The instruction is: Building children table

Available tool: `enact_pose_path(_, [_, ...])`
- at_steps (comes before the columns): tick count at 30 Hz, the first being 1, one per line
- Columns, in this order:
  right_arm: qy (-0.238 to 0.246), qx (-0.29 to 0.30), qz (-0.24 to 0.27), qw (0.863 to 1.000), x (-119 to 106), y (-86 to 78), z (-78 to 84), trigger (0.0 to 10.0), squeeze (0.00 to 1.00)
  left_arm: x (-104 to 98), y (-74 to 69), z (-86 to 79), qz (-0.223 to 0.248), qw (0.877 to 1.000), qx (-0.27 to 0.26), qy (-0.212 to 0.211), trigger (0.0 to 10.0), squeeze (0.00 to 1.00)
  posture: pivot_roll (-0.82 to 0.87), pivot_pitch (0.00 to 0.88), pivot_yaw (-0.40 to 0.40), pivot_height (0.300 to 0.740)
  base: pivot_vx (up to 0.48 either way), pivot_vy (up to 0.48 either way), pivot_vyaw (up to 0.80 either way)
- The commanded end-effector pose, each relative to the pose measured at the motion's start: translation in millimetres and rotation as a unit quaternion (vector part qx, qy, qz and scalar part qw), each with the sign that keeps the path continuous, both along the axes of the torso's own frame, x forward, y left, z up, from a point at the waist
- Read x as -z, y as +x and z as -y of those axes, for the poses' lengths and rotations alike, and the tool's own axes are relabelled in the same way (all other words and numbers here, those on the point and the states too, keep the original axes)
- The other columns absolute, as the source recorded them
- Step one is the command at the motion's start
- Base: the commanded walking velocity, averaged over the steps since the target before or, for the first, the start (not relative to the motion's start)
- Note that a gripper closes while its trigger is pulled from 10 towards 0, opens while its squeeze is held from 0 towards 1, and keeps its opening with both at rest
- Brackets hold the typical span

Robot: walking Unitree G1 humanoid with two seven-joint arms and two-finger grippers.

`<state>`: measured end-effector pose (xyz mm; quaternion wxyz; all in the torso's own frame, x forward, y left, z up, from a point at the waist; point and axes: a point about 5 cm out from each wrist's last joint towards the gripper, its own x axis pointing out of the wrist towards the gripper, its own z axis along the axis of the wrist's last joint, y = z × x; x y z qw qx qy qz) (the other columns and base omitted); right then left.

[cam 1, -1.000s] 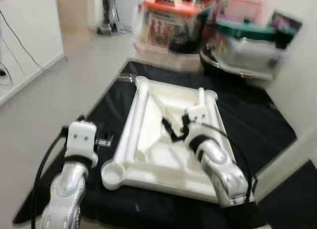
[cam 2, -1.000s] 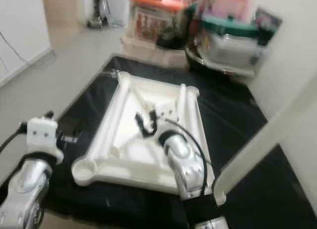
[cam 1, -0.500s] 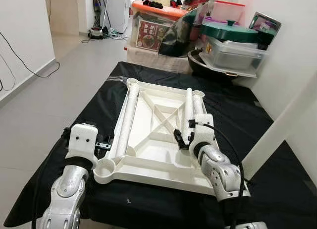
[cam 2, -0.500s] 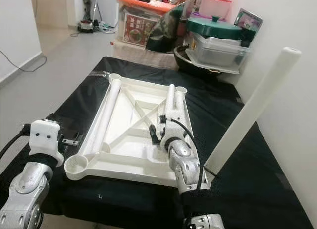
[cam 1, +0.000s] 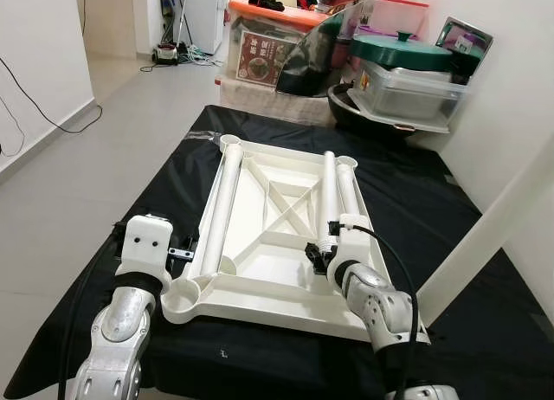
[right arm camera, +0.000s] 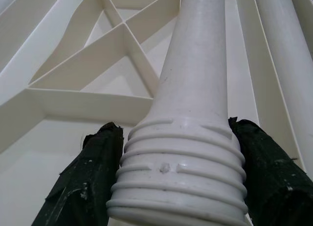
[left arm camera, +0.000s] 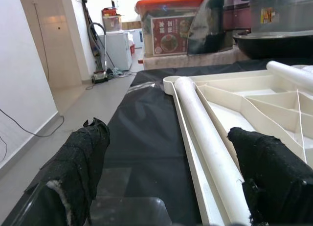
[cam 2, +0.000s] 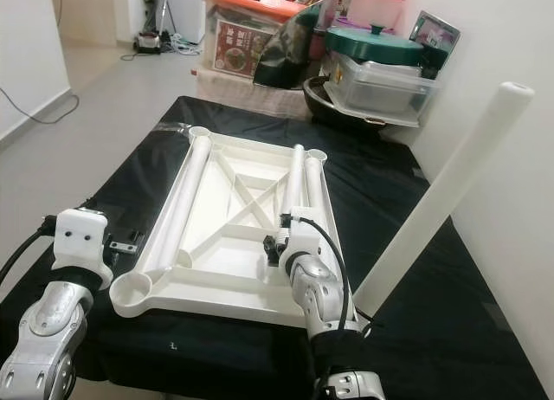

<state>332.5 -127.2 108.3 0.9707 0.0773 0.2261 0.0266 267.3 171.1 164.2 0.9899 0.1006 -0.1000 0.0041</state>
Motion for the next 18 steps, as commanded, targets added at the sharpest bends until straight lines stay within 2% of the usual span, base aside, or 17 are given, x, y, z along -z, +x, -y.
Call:
enact_pose_path(1, [0.010,0.013,-0.011,1.000,4,-0.8,4.6,0.0,0.00,0,1.8,2.7,0.003,1.000,0.005,0.004,10.0,0.00,0.14,0.000,-0.191,0.740,0.000,0.000,0.00])
enact_pose_path(12, [0.039,0.010,0.027,0.999,-7,2.0,3.4,0.0,0.00,0,3.0,3.0,0.003,1.000,0.005,0.007,10.0,0.00,0.13,0.000,-0.187,0.740,0.000,0.000,0.00])
enact_pose_path(13, [0.064,-0.004,0.058,0.996,-18,4.1,-0.2,0.0,0.00,-1,3.5,2.8,0.005,1.000,0.006,0.003,10.0,0.00,0.13,0.000,-0.186,0.740,0.000,0.000,0.00])
enact_pose_path(14, [0.101,-0.037,0.114,0.988,-37,6.6,-5.3,0.0,0.00,-3,4.1,1.2,0.007,1.000,0.010,-0.024,10.0,0.00,0.13,0.000,-0.186,0.740,0.000,0.000,0.00])
enact_pose_path(15, [0.101,-0.037,0.114,0.988,-37,6.6,-5.3,0.0,0.00,-3,4.1,1.2,0.007,1.000,0.010,-0.024,10.0,0.00,0.13,0.000,-0.186,0.740,0.000,0.000,0.00])
enact_pose_path(16, [0.136,-0.082,0.169,0.973,-58,6.9,-10.3,0.0,0.00,-7,4.7,0.0,0.009,0.998,0.022,-0.053,10.0,0.00,0.13,0.000,-0.186,0.740,0.000,0.000,0.00])
enact_pose_path(17, [0.154,-0.112,0.203,0.960,-70,6.0,-13.2,0.0,0.00,-9,5.0,-0.8,0.010,0.997,0.031,-0.073,10.0,0.00,0.13,0.000,-0.186,0.740,0.000,0.000,0.00])
enact_pose_path(18, [0.154,-0.112,0.203,0.960,-70,6.0,-13.2,0.0,0.00,-9,5.0,-0.8,0.010,0.997,0.031,-0.073,10.0,0.00,0.13,0.000,-0.186,0.740,0.000,0.000,0.00])
